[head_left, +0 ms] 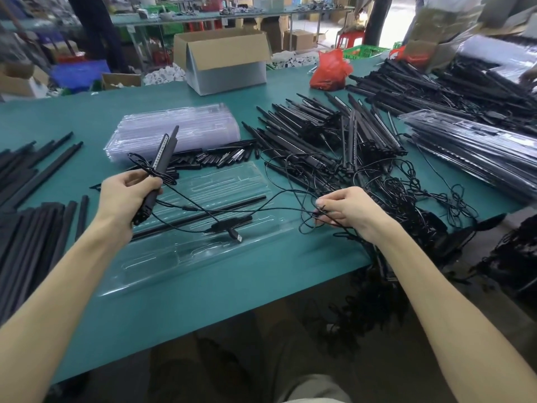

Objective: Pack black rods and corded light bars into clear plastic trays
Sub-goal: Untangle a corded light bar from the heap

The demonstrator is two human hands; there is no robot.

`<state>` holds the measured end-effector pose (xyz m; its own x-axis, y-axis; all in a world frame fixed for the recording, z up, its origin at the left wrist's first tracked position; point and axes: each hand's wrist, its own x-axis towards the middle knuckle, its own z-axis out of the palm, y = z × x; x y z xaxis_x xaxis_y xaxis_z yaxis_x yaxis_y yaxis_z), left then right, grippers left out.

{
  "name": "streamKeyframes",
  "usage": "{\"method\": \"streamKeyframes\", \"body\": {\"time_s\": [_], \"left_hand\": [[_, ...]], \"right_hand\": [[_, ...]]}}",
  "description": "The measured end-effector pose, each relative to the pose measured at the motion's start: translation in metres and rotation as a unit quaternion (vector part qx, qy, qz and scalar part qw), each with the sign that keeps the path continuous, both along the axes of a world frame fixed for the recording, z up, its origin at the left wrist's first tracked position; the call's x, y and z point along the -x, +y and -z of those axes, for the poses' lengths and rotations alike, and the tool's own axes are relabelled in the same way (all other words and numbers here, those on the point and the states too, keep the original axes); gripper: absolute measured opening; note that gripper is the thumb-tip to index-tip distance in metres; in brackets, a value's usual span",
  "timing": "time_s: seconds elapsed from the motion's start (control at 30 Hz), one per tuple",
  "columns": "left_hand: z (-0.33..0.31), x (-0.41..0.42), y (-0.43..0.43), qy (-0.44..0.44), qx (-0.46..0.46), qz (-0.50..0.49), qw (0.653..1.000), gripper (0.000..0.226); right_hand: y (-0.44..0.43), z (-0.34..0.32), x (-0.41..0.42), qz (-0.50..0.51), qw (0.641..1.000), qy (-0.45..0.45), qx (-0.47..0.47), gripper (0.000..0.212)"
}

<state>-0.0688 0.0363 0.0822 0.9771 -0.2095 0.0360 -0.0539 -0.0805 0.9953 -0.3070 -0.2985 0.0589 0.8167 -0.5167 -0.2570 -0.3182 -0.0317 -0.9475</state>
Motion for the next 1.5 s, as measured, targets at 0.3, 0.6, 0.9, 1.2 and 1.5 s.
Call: {"method": "streamKeyframes", "body": {"time_s": [0.3, 0.6, 0.9, 1.2, 1.5], "left_hand": [[0.007, 0.001, 0.002, -0.025, -0.048, -0.024, 0.998, 0.014], [0.008, 0.006, 0.001, -0.03, -0.059, -0.017, 0.998, 0.01], [0.011, 0.009, -0.001, -0.048, -0.087, -0.005, 0.995, 0.009], [0.014, 0.007, -0.007, -0.051, -0.117, 0.009, 0.992, 0.011], [0.041, -0.005, -0.002, -0.04, -0.309, 0.017, 0.95, 0.044]], "right_hand": [[0.004, 0.002, 0.004, -0.037, 0.998, -0.029, -0.034, 0.023], [0.008, 0.005, 0.004, 0.028, 0.989, -0.139, 0.046, 0.014], [0.01, 0.004, 0.005, 0.078, 0.977, -0.159, 0.115, 0.008], [0.004, 0.017, 0.006, 0.097, 0.989, -0.043, 0.107, 0.011], [0.007, 0.019, 0.004, 0.096, 0.992, -0.067, 0.043, 0.008]]}}
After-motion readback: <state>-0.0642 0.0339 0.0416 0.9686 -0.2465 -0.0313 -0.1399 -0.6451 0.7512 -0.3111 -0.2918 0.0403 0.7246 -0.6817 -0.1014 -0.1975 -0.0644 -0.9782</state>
